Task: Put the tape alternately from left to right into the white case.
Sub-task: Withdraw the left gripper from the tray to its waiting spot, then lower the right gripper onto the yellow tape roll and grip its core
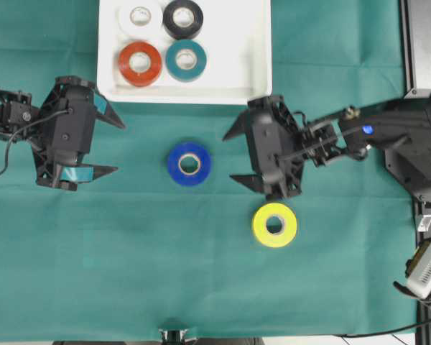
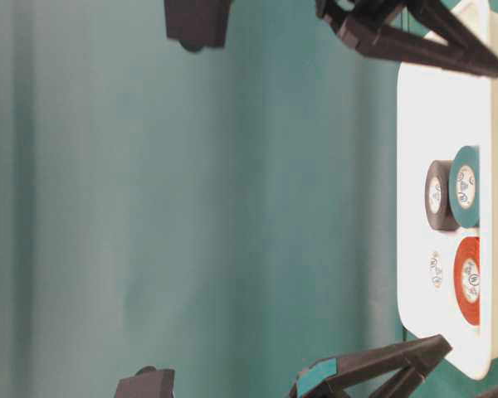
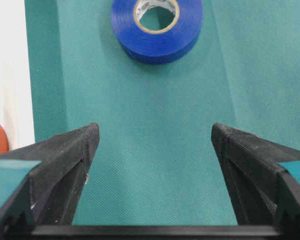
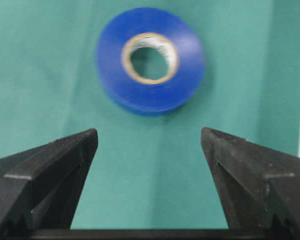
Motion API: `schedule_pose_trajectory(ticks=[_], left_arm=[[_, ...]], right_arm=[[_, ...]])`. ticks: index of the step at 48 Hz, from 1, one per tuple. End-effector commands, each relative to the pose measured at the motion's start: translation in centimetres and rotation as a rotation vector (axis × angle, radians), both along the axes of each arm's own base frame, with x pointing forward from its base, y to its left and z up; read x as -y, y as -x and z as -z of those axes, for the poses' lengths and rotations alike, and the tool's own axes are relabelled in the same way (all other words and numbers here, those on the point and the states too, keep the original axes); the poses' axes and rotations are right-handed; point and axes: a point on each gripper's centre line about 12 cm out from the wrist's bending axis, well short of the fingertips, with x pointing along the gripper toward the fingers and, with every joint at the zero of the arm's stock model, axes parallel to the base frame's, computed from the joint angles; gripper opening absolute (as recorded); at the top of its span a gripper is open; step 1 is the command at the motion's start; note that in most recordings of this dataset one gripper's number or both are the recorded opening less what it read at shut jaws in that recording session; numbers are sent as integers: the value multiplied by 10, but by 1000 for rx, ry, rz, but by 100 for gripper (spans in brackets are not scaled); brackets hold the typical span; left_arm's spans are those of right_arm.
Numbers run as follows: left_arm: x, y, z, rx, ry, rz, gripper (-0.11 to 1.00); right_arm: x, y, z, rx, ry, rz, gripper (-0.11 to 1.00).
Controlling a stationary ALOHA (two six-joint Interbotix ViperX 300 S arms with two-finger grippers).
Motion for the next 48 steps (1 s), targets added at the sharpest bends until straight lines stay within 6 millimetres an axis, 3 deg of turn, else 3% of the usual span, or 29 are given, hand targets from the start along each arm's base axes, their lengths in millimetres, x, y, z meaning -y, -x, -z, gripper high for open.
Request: schedule_pose_trajectory(ticks=[1,31,48], left_arm=[[1,-4,-9,37,3,0,100],[1,-6,-10,47,3,3,100],[1,-7,-12,67,4,2,100]], right_arm=[[-8,3,-12,41,-11,-23,86],[-46,51,0,-2,-25,-161,86],[-59,54,10,-41,-30,-192,86]])
